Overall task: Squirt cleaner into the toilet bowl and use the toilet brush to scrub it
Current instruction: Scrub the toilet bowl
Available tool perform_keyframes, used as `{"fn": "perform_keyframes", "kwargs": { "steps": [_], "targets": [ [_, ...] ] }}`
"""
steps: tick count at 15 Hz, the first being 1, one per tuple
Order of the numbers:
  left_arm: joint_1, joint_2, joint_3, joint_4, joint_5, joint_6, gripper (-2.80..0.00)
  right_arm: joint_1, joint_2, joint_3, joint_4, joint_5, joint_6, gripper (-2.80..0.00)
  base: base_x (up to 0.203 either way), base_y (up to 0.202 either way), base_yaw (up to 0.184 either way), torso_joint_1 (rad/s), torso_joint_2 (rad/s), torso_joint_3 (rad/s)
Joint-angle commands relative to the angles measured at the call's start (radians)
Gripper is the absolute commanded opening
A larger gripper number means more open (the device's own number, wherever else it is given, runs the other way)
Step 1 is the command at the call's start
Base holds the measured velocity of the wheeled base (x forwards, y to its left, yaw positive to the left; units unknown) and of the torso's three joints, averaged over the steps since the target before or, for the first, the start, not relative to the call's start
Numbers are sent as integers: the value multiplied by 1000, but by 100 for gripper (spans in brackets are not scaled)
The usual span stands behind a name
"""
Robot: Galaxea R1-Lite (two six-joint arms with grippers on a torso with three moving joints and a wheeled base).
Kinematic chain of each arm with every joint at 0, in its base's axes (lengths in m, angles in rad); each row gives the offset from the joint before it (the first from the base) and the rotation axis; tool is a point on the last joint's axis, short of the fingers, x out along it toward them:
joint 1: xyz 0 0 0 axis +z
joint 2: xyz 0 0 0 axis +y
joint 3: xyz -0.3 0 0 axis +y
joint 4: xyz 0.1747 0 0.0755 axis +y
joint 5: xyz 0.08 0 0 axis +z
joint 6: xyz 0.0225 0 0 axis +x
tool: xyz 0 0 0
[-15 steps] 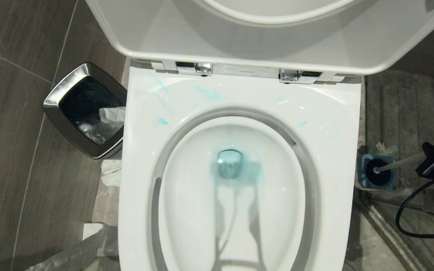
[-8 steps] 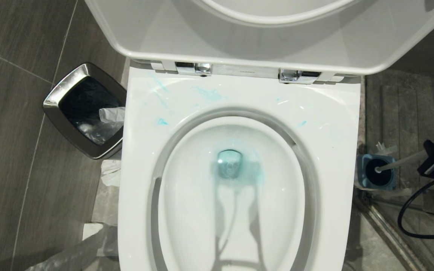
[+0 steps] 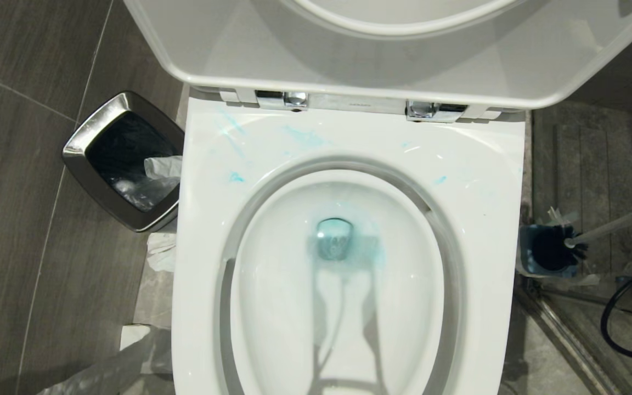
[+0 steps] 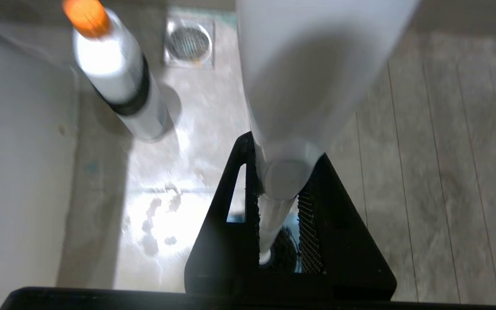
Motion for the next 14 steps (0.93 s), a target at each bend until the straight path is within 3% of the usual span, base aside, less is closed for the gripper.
{"fn": "perform_keyframes", "kwargs": {
  "steps": [1,8,12,14],
  "targets": [
    [1,1,8,0,0,0,-280,0,-66,-2,-4,4,1,-280,0,0,0,0,0,0],
    [0,1,8,0,0,0,-280,0,-195,-8,30,7,-26,-280,0,0,0,0,0,0],
    [1,1,8,0,0,0,-280,0,-264,-69,149,6,-26,-280,0,0,0,0,0,0],
    [1,1,8,0,0,0,-280,0,-323,-129,280,6,-21,-280,0,0,0,0,0,0]
  ]
}}
